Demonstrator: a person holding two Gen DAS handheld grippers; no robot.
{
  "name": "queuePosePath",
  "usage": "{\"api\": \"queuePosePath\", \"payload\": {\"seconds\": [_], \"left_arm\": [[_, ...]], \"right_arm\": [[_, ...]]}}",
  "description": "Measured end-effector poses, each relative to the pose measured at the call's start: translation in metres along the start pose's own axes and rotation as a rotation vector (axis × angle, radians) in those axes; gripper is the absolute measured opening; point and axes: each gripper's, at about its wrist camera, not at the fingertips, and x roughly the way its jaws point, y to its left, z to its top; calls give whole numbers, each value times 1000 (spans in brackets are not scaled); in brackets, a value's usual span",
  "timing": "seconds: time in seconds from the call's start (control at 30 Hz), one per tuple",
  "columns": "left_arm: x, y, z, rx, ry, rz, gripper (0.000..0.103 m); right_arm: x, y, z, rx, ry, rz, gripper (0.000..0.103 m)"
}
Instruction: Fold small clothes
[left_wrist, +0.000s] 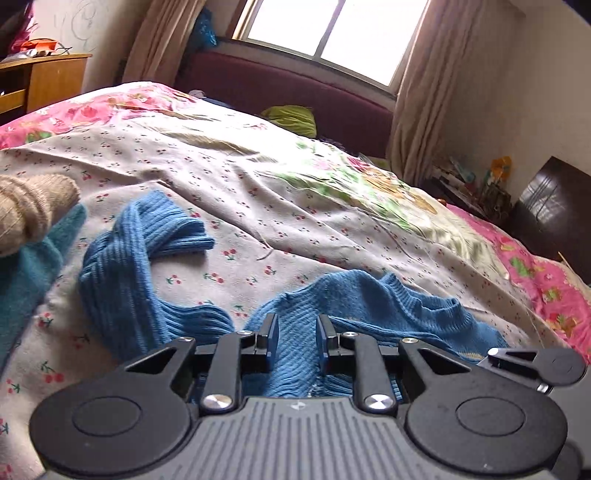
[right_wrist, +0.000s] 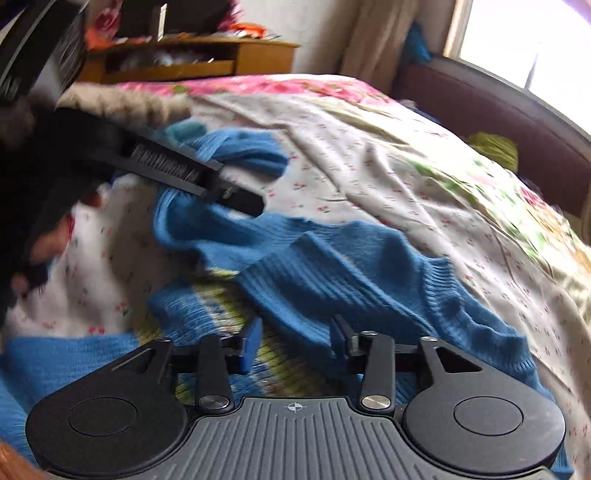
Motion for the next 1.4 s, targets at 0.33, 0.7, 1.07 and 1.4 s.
{"api": "queuePosePath", "payload": {"seconds": [0.33,0.7,1.07,1.4], "left_arm": [[3,-6,-4,21,7,-52,33],[30,-49,-23,168,70,-123,33],[36,-48,-36,134,132,-71,33],[-18,-29,-38,-18,101,-19,33]], "right_arm": [[24,2,11,163,17,-37,8],[-51,-63,-36,417,-56,-138,15],[-57,-140,-100,731,50,-375,26],[-33,-76,33,504,-33,-47,27]]}}
